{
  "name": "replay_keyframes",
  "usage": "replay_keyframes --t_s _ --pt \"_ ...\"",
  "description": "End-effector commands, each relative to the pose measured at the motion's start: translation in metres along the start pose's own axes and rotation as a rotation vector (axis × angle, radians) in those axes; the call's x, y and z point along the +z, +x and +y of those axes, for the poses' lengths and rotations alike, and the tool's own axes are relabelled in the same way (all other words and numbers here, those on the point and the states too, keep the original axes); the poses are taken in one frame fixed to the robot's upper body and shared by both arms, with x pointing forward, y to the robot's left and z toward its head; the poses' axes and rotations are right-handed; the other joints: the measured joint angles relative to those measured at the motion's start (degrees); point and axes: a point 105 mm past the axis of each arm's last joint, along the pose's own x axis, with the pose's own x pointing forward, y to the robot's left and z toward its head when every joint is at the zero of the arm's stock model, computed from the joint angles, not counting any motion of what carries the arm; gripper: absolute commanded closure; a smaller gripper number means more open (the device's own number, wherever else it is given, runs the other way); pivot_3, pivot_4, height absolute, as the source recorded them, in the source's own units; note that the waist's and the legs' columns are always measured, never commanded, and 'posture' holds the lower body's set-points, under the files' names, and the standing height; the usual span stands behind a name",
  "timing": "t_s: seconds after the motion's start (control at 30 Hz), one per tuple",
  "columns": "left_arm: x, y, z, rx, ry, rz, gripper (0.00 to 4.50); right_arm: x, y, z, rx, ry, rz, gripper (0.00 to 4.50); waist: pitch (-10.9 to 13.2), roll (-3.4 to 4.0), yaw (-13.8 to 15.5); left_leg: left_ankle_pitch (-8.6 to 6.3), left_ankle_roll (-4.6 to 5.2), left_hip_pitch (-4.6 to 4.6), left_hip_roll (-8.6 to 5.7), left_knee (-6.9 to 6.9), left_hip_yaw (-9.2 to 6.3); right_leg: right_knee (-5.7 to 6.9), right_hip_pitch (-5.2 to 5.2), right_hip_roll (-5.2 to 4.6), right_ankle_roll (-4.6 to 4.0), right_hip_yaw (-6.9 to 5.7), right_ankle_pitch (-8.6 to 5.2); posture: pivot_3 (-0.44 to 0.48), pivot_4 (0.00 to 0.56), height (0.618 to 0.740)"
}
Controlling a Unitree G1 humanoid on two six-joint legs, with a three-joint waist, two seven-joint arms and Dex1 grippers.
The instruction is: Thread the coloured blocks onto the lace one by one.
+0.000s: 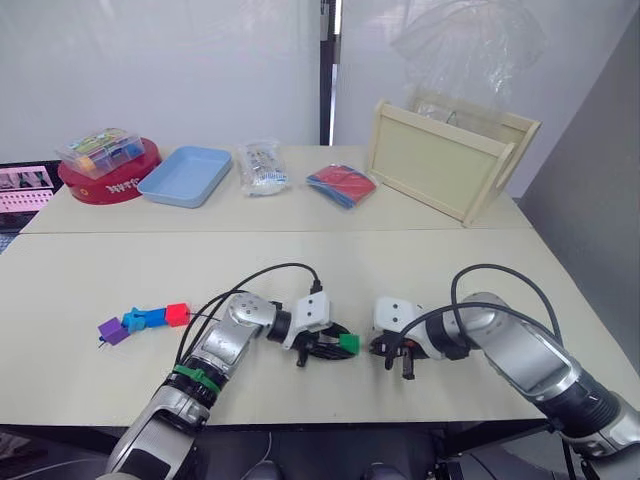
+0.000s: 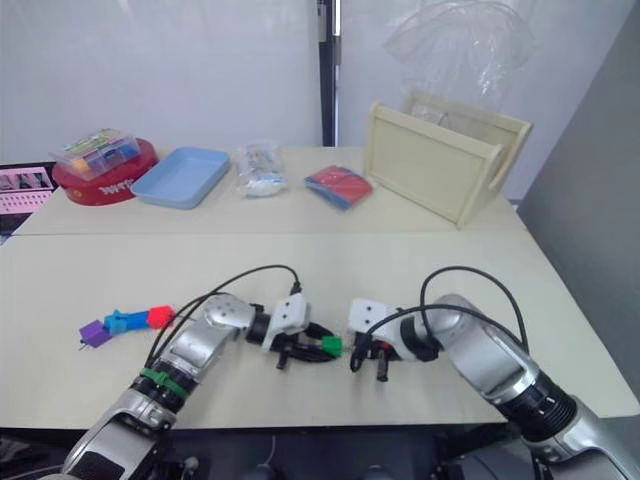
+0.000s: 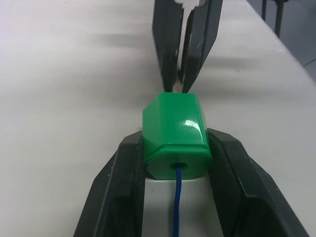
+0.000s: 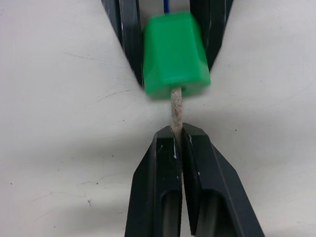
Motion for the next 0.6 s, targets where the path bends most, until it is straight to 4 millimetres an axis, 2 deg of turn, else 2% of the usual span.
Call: replay_keyframes --t_s 0.03,0.17,0.27,0.47,0.6 --pt "0.001 -0.025 0.009 0.042 0.011 0.007 3.21 -0.001 0.0 -0.006 0.001 -0.016 0.014 4.5 0.0 0.0 -0.1 0.0 0.0 0.0 0.0 0.0 0.0 0.0 -0.01 0.0 0.0 0.0 0.0 0.0 0.15 0.74" --pt "-0.017 -0.073 0.011 0.111 -0.041 0.075 3.21 0.002 0.002 -0.011 0.025 -0.051 0.015 4.5 0.0 0.0 -0.6 0.0 0.0 0.02 0.06 -0.02 0.0 0.02 -0.03 0.04 0.0 0.0 0.0 0.0 0.15 0.74" --pt "-0.035 -0.112 0.005 0.149 -0.07 0.165 3.21 0.005 0.001 -0.016 0.032 -0.071 0.015 4.5 0.0 0.01 -0.9 0.0 0.0 0.02 0.08 -0.07 0.0 0.03 -0.05 0.04 0.0 0.0 0.0 0.0 0.15 0.74" --pt "-0.054 -0.187 -0.007 0.245 -0.116 0.308 3.21 0.008 0.002 -0.023 0.033 -0.089 0.005 4.5 0.0 0.01 -1.2 0.0 0.0 0.02 0.11 -0.09 0.0 0.04 -0.1 0.07 0.0 -0.01 0.0 0.0 0.15 0.74" --pt "-0.063 -0.214 -0.02 0.244 -0.147 0.356 3.21 0.011 0.005 -0.023 0.044 -0.089 -0.008 4.5 0.0 0.02 -1.4 0.0 0.0 0.02 0.17 -0.15 0.01 0.1 -0.19 0.11 0.0 -0.01 0.0 0.0 0.15 0.74"
